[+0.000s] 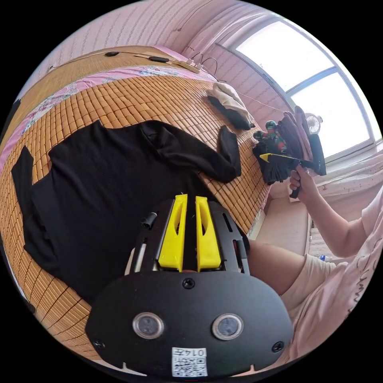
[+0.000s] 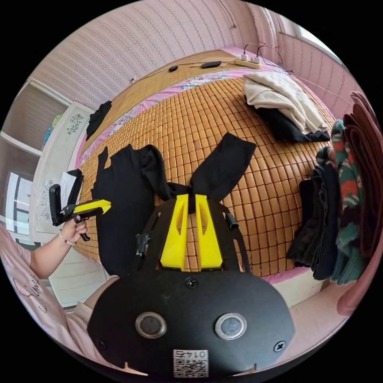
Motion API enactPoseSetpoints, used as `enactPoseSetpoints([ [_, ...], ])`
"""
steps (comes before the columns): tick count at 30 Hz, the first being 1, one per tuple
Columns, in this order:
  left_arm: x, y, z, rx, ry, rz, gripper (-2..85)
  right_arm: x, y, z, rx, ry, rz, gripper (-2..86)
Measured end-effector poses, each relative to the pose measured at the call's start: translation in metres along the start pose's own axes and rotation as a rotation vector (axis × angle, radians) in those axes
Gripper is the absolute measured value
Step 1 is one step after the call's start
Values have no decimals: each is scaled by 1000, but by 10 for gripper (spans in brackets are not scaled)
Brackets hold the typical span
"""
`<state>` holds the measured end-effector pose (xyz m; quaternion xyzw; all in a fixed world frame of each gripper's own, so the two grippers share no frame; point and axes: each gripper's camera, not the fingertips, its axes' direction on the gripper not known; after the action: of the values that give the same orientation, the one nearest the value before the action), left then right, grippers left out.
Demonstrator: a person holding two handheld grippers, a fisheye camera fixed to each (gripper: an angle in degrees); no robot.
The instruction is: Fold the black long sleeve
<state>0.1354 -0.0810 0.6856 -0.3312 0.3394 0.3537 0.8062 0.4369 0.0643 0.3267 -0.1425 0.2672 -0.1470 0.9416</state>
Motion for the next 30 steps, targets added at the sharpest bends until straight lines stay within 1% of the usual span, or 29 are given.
enactPoseSetpoints([
  [5, 13, -82, 50, 26, -53, -15, 48, 34, -27, 22, -36, 110, 106, 96],
  [8, 23, -123, 91, -12, -99, -1, 52, 45, -44, 36, -19, 153, 172, 108],
  [9, 24, -130, 100, -22, -106, 2, 52, 46, -49, 47, -66, 146, 190, 96],
  [10, 26, -142, 120, -62, -110, 10, 53, 43, -50, 55, -97, 179, 202, 76],
  [12, 27, -156, 150, -152, -133, 12, 53, 29, -44, 45, -48, 219, 173, 28],
  [13, 28, -161, 159, -153, -125, 29, 50, 23, -41, 44, -98, 225, 165, 19],
  [15, 30, -166, 164, -165, -121, 41, 46, 13, -28, 30, -124, 234, 144, 11],
  [18, 25, -172, 168, -185, -80, 18, 14, -11, -1, -15, -189, 177, 72, 4],
  [20, 29, -172, 164, -139, -96, 34, -4, -28, 9, -44, -250, 176, 27, 3],
  [21, 31, -173, 163, -128, -98, 45, -5, -37, 9, -60, -305, 199, 0, 3],
  [23, 39, -177, 157, -81, -107, 69, -8, -41, 1, -80, -349, 268, -26, 3],
  [24, 40, -178, 156, -66, -100, 72, -8, -35, -9, -89, -355, 347, -14, 5],
  [26, 43, -183, 151, -11, -121, 62, -8, -22, -26, -99, -292, 447, 15, 11],
  [28, 44, -186, 147, 8, -137, 53, -7, -8, -43, -96, -299, 559, 59, 54],
  [30, 47, -188, 138, 39, -121, 68, -3, -10, -45, -92, -304, 541, 55, 87],
])
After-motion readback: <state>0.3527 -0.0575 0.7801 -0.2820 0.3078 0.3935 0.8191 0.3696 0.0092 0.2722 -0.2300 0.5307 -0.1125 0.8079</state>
